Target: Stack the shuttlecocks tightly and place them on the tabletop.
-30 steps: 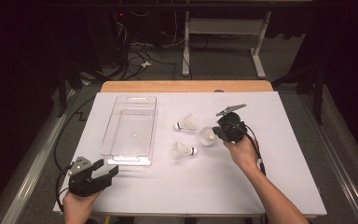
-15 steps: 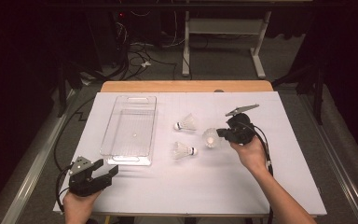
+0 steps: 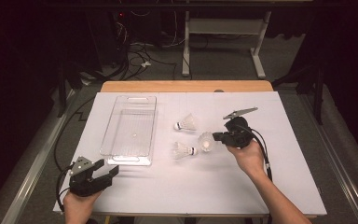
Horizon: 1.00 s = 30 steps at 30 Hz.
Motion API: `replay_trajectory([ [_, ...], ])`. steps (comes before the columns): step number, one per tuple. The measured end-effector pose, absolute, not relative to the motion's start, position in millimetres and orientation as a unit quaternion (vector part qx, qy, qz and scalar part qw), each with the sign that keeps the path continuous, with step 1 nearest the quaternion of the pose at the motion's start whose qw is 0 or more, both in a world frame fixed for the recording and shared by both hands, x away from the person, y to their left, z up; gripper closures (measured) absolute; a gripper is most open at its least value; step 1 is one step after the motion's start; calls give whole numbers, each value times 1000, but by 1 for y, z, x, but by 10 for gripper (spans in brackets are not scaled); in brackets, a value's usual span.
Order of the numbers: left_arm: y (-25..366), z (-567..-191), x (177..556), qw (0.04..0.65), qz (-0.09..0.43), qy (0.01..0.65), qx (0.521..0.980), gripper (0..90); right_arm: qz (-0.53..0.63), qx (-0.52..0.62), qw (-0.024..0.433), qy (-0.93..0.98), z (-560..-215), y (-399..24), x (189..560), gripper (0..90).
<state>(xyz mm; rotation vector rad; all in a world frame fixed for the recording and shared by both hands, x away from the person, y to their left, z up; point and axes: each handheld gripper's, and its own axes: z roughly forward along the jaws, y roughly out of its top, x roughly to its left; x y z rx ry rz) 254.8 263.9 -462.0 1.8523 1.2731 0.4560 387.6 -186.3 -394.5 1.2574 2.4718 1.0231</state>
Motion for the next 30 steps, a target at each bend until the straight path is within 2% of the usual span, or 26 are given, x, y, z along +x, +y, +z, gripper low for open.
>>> replay_trajectory([
  [7, 264, -462, 255, 412, 183, 508, 734, 349, 340, 440, 88, 826, -403, -195, 391, 900],
  [30, 263, -462, 256, 410, 182, 505, 738, 346, 318, 474, 114, 813, -418, -217, 401, 889],
])
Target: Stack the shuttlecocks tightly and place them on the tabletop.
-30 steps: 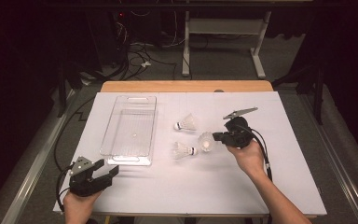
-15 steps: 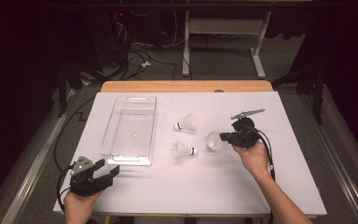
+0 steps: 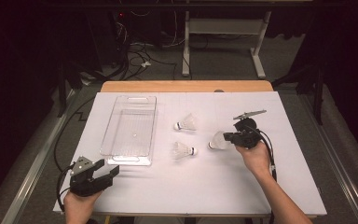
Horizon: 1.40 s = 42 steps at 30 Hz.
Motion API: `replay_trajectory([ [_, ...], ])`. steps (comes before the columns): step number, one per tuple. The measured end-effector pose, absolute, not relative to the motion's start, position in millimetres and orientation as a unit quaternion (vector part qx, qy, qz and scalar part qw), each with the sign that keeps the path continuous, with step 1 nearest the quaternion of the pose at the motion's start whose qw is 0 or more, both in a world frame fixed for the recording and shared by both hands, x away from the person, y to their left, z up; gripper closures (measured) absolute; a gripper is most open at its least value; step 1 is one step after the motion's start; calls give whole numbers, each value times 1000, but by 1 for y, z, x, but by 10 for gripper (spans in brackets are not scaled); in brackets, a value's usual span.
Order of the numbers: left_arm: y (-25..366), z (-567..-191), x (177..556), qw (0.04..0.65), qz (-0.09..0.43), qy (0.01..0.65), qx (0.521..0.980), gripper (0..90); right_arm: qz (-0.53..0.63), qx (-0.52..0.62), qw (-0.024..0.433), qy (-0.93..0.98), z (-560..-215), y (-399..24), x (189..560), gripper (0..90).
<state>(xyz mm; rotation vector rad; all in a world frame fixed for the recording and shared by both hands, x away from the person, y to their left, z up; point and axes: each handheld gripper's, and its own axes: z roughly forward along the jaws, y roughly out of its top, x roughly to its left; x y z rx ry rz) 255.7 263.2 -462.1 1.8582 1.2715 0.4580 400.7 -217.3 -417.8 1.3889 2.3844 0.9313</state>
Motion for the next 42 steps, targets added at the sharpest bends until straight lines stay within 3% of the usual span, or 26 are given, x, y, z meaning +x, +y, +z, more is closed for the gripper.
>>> replay_trajectory([
  [20, 263, -462, 255, 411, 180, 504, 738, 345, 301, 486, 98, 815, -440, -212, 410, 878],
  [33, 262, -461, 254, 413, 184, 496, 741, 358, 305, 503, 93, 804, -446, -212, 414, 711],
  [42, 263, -462, 256, 417, 181, 496, 740, 361, 302, 510, 98, 800, -445, -218, 416, 649],
])
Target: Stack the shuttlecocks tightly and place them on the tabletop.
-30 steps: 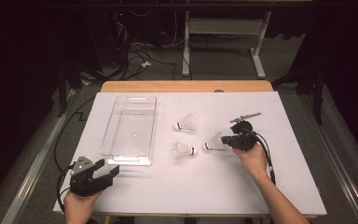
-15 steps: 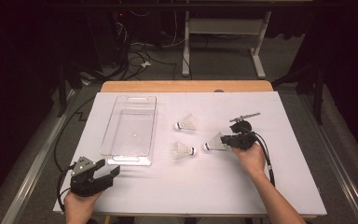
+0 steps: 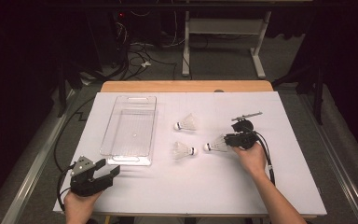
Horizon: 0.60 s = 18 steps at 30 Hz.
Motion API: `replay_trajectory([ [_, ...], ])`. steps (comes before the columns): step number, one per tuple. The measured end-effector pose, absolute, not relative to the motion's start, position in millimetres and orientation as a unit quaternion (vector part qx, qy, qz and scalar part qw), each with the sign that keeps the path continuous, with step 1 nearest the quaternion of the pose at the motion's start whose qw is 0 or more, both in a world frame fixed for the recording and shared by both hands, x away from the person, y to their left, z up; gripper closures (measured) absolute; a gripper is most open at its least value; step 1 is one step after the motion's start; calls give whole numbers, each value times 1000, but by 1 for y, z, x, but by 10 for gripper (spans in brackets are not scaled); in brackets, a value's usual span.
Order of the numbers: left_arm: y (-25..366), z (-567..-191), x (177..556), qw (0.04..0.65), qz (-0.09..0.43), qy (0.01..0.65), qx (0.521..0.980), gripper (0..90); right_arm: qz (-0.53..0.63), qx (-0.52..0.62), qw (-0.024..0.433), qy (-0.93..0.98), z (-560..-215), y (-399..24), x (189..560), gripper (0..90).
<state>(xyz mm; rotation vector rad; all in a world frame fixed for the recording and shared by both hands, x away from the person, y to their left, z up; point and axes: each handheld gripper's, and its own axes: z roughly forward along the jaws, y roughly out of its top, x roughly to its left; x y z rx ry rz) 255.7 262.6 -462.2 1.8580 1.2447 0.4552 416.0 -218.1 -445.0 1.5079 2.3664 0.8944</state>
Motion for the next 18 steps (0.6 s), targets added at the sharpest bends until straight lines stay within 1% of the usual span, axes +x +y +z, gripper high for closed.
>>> replay_trajectory([
  [18, 262, -462, 255, 416, 182, 494, 741, 355, 317, 509, 114, 792, -441, -224, 409, 547],
])
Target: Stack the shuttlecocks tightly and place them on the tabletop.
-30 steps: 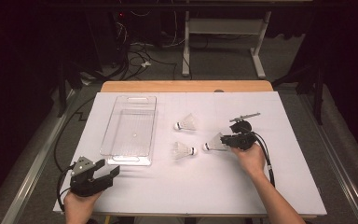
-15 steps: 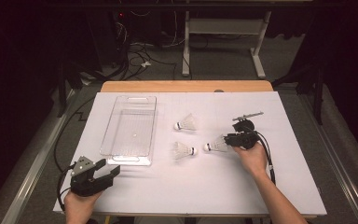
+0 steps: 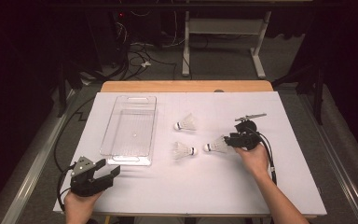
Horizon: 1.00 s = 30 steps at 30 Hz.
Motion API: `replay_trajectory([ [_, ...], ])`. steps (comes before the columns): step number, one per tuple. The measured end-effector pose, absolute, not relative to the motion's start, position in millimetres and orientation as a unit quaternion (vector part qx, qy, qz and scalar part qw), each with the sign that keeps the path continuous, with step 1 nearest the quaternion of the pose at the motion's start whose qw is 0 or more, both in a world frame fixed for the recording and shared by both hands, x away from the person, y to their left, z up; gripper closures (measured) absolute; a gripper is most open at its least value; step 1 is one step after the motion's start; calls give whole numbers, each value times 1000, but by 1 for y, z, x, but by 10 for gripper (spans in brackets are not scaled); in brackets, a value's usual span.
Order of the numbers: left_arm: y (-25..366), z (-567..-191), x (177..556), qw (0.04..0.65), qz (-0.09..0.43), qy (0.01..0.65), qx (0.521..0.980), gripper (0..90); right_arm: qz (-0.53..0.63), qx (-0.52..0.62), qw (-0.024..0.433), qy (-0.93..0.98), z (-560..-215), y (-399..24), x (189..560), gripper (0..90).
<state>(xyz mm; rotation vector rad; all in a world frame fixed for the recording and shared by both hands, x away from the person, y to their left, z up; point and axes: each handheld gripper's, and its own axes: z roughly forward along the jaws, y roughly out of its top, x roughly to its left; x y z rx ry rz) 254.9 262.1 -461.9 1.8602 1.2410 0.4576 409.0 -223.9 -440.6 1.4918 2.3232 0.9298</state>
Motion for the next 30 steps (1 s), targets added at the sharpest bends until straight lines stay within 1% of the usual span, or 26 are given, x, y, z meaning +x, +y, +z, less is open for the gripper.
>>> replay_trajectory([
  [9, 262, -461, 254, 417, 182, 493, 742, 356, 319, 508, 128, 790, -435, -228, 404, 510],
  [19, 262, -462, 255, 417, 183, 493, 741, 356, 336, 516, 140, 776, -433, -240, 394, 492],
  [30, 262, -462, 255, 416, 182, 493, 742, 357, 358, 496, 127, 781, -420, -246, 372, 554],
])
